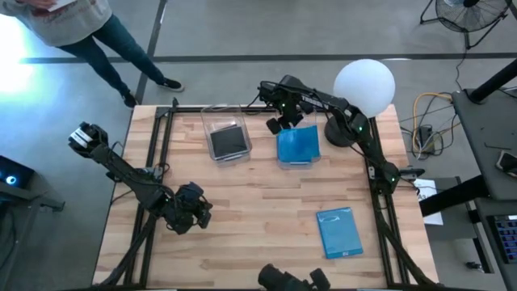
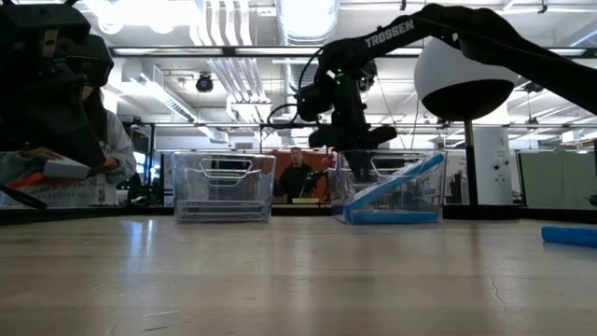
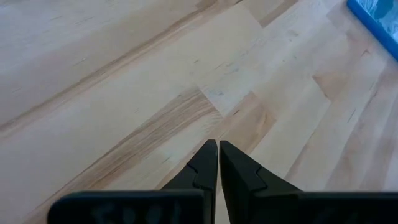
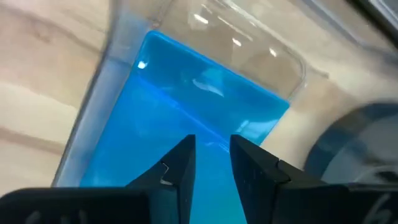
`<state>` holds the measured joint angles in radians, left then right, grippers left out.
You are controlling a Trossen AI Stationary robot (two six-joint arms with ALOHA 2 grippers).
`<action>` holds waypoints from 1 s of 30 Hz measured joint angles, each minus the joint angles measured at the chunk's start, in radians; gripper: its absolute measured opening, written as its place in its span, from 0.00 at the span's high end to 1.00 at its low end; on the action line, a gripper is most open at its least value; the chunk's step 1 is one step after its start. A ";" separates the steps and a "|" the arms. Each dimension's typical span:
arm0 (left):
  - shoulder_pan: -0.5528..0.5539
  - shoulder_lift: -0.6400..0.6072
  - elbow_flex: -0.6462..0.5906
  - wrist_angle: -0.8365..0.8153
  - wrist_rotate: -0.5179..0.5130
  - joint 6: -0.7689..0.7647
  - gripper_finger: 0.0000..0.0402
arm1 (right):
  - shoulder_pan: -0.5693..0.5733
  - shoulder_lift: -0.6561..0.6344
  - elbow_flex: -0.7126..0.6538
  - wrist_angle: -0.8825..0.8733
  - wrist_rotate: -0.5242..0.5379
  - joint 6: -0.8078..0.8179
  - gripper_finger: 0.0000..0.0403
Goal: Pick & place jewel cases by type
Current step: Put the left blue CD case into the right transparent bin
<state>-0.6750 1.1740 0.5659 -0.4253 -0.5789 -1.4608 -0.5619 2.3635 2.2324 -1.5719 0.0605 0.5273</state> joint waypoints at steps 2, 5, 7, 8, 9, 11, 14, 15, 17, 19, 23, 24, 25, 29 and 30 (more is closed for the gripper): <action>0.000 0.000 0.000 0.000 0.000 0.000 1.00 | -0.001 0.004 0.000 0.001 0.011 -0.069 0.77; 0.000 0.000 0.000 -0.002 0.000 0.000 1.00 | -0.016 0.014 -0.013 0.000 0.029 -0.085 0.73; 0.000 0.000 0.000 -0.002 0.000 0.000 1.00 | -0.030 0.022 -0.020 0.002 0.091 -0.035 0.68; 0.000 0.000 0.000 -0.003 0.000 0.000 1.00 | -0.036 0.024 -0.028 0.001 0.133 0.002 0.66; 0.000 0.000 0.000 -0.003 0.000 0.000 1.00 | -0.042 0.024 -0.033 0.000 0.154 0.036 0.64; 0.000 0.000 0.000 -0.003 0.000 0.000 1.00 | -0.056 0.024 -0.043 0.001 0.138 0.052 0.62; 0.000 0.000 0.000 -0.004 0.000 0.006 1.00 | -0.061 0.024 -0.080 0.001 0.115 0.028 0.61; 0.000 0.000 0.000 -0.004 0.000 0.012 1.00 | -0.061 0.024 -0.097 0.001 0.099 0.017 0.61; 0.000 0.000 0.000 -0.007 0.000 0.017 1.00 | -0.059 0.024 -0.136 0.001 0.060 0.006 0.63; 0.000 0.000 0.000 -0.017 0.000 0.018 1.00 | -0.059 0.016 -0.172 0.003 0.025 -0.004 0.65; 0.000 0.000 0.000 -0.030 -0.001 0.018 1.00 | -0.054 0.019 -0.206 -0.002 -0.045 -0.025 0.68; 0.000 0.000 0.000 -0.031 -0.001 0.018 1.00 | -0.053 0.013 -0.206 -0.002 -0.072 -0.026 0.68; 0.001 0.000 0.000 -0.032 -0.001 0.019 1.00 | -0.053 0.004 -0.201 -0.001 -0.096 -0.034 0.68; 0.002 0.000 0.000 -0.034 -0.006 0.025 1.00 | -0.054 -0.022 -0.169 0.001 -0.149 -0.060 0.68; 0.002 0.000 0.000 -0.034 -0.006 0.025 1.00 | -0.054 -0.026 -0.158 0.004 -0.149 -0.057 0.68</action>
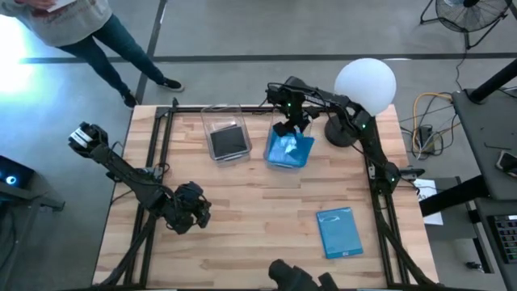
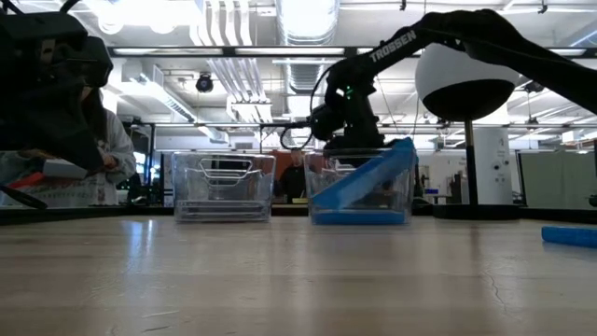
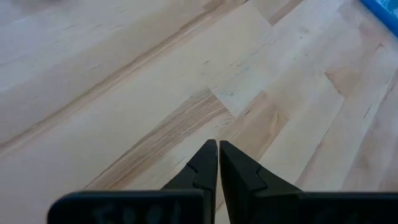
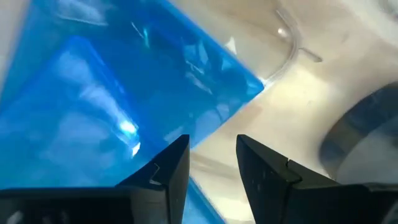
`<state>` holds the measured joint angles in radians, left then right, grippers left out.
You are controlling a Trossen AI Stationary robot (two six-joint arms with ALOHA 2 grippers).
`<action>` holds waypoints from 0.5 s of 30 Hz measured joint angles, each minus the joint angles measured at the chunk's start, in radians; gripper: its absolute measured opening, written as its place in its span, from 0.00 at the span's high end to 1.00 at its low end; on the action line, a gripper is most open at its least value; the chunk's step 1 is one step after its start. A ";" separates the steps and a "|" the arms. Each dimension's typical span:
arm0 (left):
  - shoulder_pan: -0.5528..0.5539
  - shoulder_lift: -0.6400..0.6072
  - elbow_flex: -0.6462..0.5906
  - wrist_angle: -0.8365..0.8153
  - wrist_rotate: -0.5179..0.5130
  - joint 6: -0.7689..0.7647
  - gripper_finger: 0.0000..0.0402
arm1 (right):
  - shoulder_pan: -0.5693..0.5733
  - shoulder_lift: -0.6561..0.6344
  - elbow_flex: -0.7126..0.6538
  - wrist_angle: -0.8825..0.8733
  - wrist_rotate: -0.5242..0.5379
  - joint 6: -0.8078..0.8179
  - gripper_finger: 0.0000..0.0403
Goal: Pick & place jewel cases by type
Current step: Put the left blue CD case into the right transparent bin
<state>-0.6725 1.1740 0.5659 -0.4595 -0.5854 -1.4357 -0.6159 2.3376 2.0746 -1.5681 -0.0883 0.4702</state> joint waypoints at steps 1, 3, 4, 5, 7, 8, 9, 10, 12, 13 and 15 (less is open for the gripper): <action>0.001 0.000 0.000 0.000 0.000 0.000 1.00 | 0.000 -0.002 0.010 -0.001 -0.010 0.005 0.68; 0.001 0.000 0.000 0.000 0.000 0.001 1.00 | -0.003 -0.002 0.034 -0.002 -0.085 0.001 0.68; 0.001 0.000 0.000 0.000 0.000 0.001 1.00 | -0.006 -0.003 0.039 0.000 -0.149 0.000 0.68; 0.001 0.000 0.000 0.000 0.000 0.001 1.00 | -0.006 -0.003 0.040 0.000 -0.218 -0.004 0.68; 0.001 -0.001 0.000 0.000 0.000 0.001 1.00 | -0.005 -0.003 0.040 -0.002 -0.301 -0.020 0.68; 0.001 -0.001 0.000 0.000 0.000 0.001 1.00 | -0.002 -0.003 0.040 -0.002 -0.323 -0.030 0.68; 0.001 -0.002 0.000 0.000 0.000 0.001 1.00 | 0.001 -0.003 0.040 -0.002 -0.341 -0.034 0.68; 0.001 -0.002 0.000 0.000 0.000 0.001 1.00 | 0.004 -0.004 0.040 -0.003 -0.347 -0.033 0.68; 0.001 -0.002 0.000 0.000 0.000 0.001 1.00 | 0.008 -0.006 0.040 -0.003 -0.364 -0.033 0.68; 0.001 -0.002 0.000 0.000 0.000 0.001 1.00 | 0.007 -0.007 0.041 -0.003 -0.391 -0.033 0.68; 0.001 -0.002 0.000 0.000 0.000 0.001 1.00 | 0.007 -0.007 0.049 -0.003 -0.440 -0.034 0.68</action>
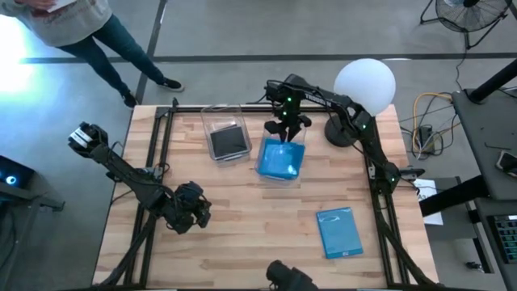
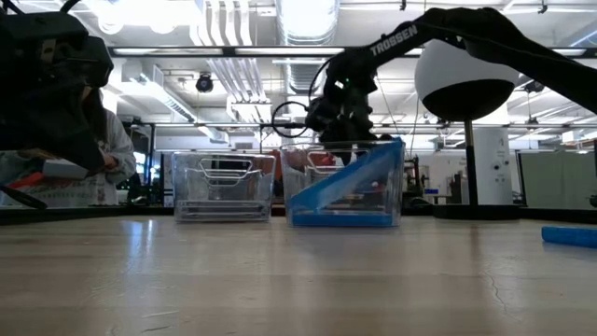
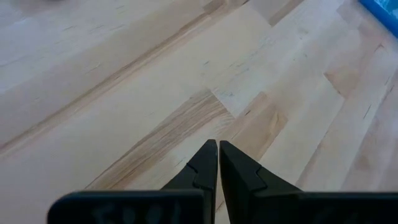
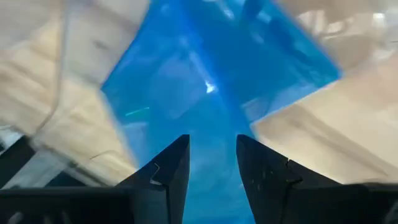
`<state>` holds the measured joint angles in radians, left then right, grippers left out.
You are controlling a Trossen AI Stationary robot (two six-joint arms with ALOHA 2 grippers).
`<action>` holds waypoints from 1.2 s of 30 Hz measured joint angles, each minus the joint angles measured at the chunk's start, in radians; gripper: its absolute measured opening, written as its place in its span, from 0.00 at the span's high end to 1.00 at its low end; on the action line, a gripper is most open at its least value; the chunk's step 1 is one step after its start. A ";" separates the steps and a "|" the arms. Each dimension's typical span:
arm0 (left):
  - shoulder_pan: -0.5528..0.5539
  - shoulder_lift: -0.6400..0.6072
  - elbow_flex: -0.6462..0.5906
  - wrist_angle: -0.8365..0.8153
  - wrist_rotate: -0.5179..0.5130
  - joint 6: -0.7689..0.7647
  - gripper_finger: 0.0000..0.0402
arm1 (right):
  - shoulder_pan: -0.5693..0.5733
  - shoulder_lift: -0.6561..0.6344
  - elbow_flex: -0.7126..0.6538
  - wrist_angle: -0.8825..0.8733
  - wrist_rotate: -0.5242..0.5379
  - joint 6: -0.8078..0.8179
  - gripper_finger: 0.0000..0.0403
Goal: Pick & place jewel cases by type
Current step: Put the left blue CD case into the right transparent bin
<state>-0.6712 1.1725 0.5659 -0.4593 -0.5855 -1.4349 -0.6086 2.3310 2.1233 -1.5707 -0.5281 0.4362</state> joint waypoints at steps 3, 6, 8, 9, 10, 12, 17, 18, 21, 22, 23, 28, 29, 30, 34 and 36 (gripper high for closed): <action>0.000 0.000 0.000 0.000 0.000 0.000 1.00 | 0.005 -0.001 0.013 0.000 0.023 0.002 0.68; 0.000 0.000 0.000 -0.002 0.000 0.000 1.00 | 0.017 -0.002 0.018 0.000 0.218 0.001 0.68; 0.000 0.000 0.000 -0.004 0.000 0.000 1.00 | 0.019 -0.002 0.013 0.000 0.254 -0.015 0.67; 0.000 0.000 0.000 -0.005 0.000 0.000 1.00 | 0.021 -0.002 0.011 0.000 0.264 -0.024 0.66; 0.000 0.000 0.000 -0.005 0.000 0.000 1.00 | 0.023 -0.002 0.009 0.000 0.277 -0.030 0.64; 0.000 0.000 0.000 -0.005 0.000 0.000 1.00 | 0.025 -0.002 0.000 0.000 0.295 -0.033 0.60; 0.000 0.000 0.000 -0.012 0.000 0.002 1.00 | 0.023 -0.001 -0.039 0.000 0.177 -0.041 0.48; 0.000 -0.001 0.000 -0.013 0.000 0.002 1.00 | 0.025 -0.001 -0.050 0.000 0.156 -0.048 0.46; 0.000 -0.001 0.000 -0.018 0.000 0.002 1.00 | 0.033 -0.001 -0.081 -0.002 0.117 -0.054 0.41; 0.000 -0.001 0.000 -0.022 0.000 0.002 1.00 | 0.034 -0.002 -0.089 -0.006 0.094 -0.063 0.40; 0.000 -0.003 0.000 -0.024 0.000 0.002 1.00 | 0.035 -0.004 -0.095 -0.008 0.072 -0.074 0.40; 0.000 -0.017 0.000 -0.050 0.000 0.002 1.00 | 0.034 -0.003 -0.100 0.000 -0.099 -0.107 0.38; 0.000 -0.019 0.000 -0.059 0.000 0.002 1.00 | 0.035 0.000 -0.099 0.004 -0.141 -0.111 0.39; 0.000 -0.019 0.000 -0.063 0.000 0.003 1.00 | 0.037 0.001 -0.099 0.006 -0.161 -0.112 0.39; 0.000 -0.019 0.000 -0.066 0.000 0.003 1.00 | 0.055 0.001 -0.104 0.004 -0.037 -0.114 0.40; 0.000 -0.019 0.000 -0.068 0.000 0.003 1.00 | 0.063 0.001 -0.115 0.003 0.027 -0.123 0.40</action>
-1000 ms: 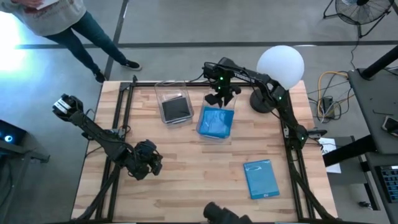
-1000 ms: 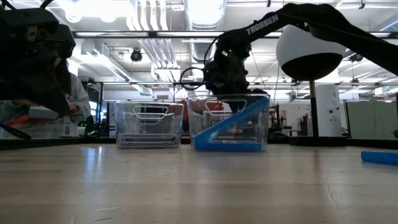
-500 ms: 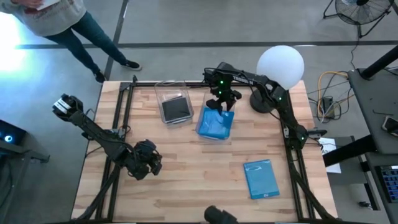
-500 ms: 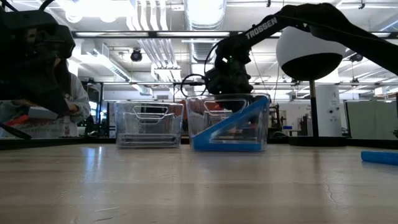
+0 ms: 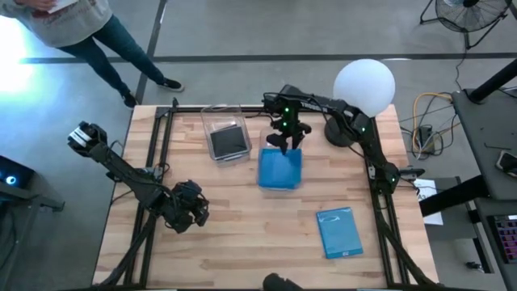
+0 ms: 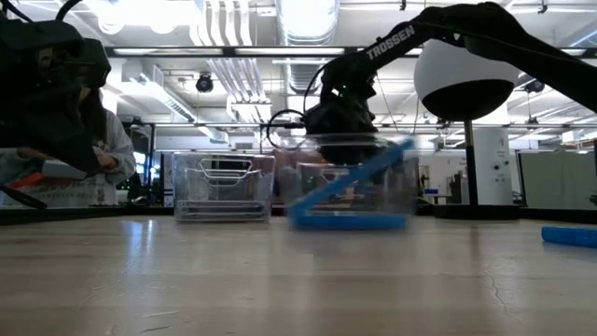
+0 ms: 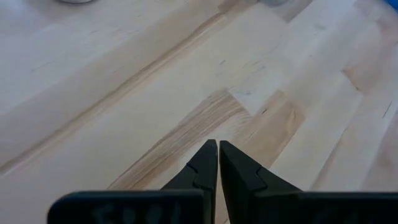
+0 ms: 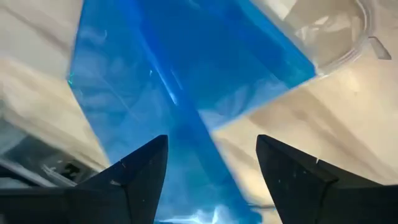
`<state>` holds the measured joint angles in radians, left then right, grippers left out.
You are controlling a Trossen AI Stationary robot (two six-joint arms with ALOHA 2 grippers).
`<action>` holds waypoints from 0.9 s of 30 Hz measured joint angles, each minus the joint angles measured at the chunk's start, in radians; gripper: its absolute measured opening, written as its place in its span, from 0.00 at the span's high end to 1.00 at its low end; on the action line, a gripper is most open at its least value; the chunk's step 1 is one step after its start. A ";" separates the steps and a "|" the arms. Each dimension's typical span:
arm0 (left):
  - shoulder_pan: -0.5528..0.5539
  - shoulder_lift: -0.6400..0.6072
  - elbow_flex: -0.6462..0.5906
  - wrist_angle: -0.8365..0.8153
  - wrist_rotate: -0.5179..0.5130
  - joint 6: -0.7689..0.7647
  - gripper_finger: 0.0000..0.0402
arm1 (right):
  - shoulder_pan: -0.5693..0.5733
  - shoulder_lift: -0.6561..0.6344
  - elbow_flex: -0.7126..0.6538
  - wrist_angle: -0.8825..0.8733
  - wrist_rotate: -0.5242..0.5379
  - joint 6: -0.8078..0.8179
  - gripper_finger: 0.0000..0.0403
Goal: Pick & place jewel cases by type
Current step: Put the left blue CD case into the right transparent bin
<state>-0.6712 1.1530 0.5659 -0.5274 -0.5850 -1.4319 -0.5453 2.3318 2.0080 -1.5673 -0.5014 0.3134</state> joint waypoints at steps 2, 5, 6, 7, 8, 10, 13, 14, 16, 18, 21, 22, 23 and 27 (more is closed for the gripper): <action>0.000 0.000 0.000 -0.006 0.000 0.000 1.00 | 0.011 0.000 -0.006 -0.003 0.015 -0.023 0.39; 0.000 -0.002 0.000 -0.013 0.000 0.000 1.00 | 0.032 0.001 -0.003 -0.006 0.020 -0.025 0.38; 0.000 -0.003 0.000 -0.015 0.000 0.000 1.00 | 0.039 0.002 0.002 -0.006 0.023 -0.025 0.38; 0.000 -0.005 0.000 -0.015 0.000 0.000 1.00 | 0.044 0.003 0.009 -0.005 0.023 -0.026 0.38; 0.000 -0.009 0.000 -0.016 0.000 0.000 1.00 | 0.051 0.003 0.014 -0.002 0.023 -0.029 0.38; 0.000 -0.012 0.000 -0.025 0.000 0.000 1.00 | 0.064 0.003 0.026 -0.003 0.024 -0.045 0.40; 0.000 -0.015 0.000 -0.032 0.000 0.000 1.00 | 0.085 0.001 0.049 -0.003 0.028 -0.060 0.45; 0.000 -0.015 0.000 -0.032 0.000 0.000 1.00 | 0.092 0.001 0.057 -0.003 0.028 -0.062 0.47; 0.000 -0.015 0.000 -0.032 0.000 0.000 1.00 | 0.103 0.000 0.071 -0.003 0.026 -0.063 0.51; 0.000 -0.015 0.000 -0.032 0.000 0.000 1.00 | 0.109 -0.009 0.078 -0.003 0.026 -0.063 0.56; 0.000 -0.016 0.000 -0.031 0.000 0.000 1.00 | 0.112 -0.041 0.075 -0.003 0.026 -0.047 0.60; 0.000 -0.017 0.000 -0.031 0.000 0.000 1.00 | 0.112 -0.057 0.070 -0.004 0.032 -0.045 0.61; 0.000 -0.019 0.000 -0.032 0.000 0.000 1.00 | 0.112 -0.071 0.069 -0.005 0.061 -0.045 0.61; 0.000 -0.026 0.000 -0.037 -0.003 0.000 1.00 | 0.112 -0.151 0.059 -0.004 0.278 -0.015 0.59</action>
<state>-0.6712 1.1275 0.5655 -0.5644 -0.5877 -1.4315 -0.4335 2.1805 2.0670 -1.5711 -0.2232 0.2984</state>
